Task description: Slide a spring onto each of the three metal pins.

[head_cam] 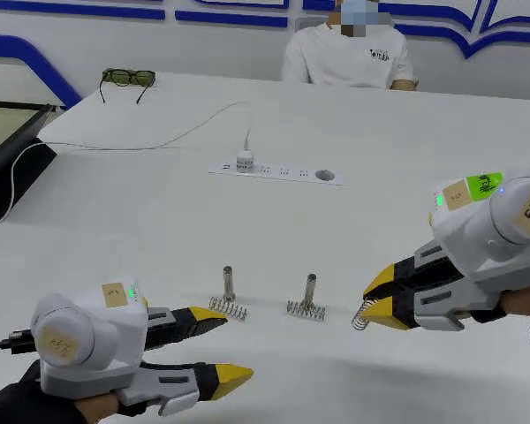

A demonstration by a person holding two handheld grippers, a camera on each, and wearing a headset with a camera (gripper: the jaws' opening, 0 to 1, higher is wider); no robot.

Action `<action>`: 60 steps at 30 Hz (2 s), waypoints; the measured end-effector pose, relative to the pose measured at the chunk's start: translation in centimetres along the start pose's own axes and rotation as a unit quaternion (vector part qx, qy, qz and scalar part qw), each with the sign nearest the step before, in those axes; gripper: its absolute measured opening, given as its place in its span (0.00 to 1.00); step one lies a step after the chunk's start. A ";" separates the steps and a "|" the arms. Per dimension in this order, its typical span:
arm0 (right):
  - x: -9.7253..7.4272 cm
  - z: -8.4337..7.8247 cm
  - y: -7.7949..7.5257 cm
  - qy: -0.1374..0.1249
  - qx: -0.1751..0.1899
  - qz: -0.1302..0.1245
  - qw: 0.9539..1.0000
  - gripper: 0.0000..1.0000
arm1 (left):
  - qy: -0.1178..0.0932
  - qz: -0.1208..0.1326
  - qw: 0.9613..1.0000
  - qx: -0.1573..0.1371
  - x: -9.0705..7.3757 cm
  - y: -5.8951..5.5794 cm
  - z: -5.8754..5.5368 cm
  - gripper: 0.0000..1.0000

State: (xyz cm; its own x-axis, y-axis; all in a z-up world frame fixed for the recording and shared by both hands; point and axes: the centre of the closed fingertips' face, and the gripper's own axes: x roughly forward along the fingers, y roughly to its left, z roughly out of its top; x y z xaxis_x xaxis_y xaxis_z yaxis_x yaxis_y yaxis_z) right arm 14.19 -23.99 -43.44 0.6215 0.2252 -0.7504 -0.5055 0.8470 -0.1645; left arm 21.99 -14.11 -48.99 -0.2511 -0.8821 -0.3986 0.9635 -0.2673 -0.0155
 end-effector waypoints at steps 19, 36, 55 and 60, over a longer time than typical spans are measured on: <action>-2.3 -1.4 -2.1 0.015 0.022 -0.033 0.999 0.12 | 0.001 0.007 1.000 -0.010 -0.6 0.1 -0.7 0.46; -2.3 -3.7 -6.0 0.036 0.058 -0.081 0.994 0.12 | 0.004 0.010 1.000 -0.013 -0.7 0.1 -1.0 0.46; -0.6 -5.1 -7.3 0.053 0.080 -0.070 0.993 0.12 | 0.010 0.016 1.000 -0.019 -0.9 0.2 -1.4 0.45; 0.1 -5.5 -7.4 0.057 0.086 -0.065 0.993 0.12 | 0.009 0.016 1.000 -0.020 -0.8 0.2 -1.4 0.45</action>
State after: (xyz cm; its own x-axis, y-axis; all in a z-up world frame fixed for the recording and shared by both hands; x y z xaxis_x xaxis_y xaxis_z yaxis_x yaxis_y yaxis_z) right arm 14.65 -32.91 -45.80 0.5985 0.0611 -0.7988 -0.3094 0.9374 -0.1601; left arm 22.55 -12.88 -49.98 -0.2191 -0.8824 -0.4163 0.9739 -0.2235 -0.0389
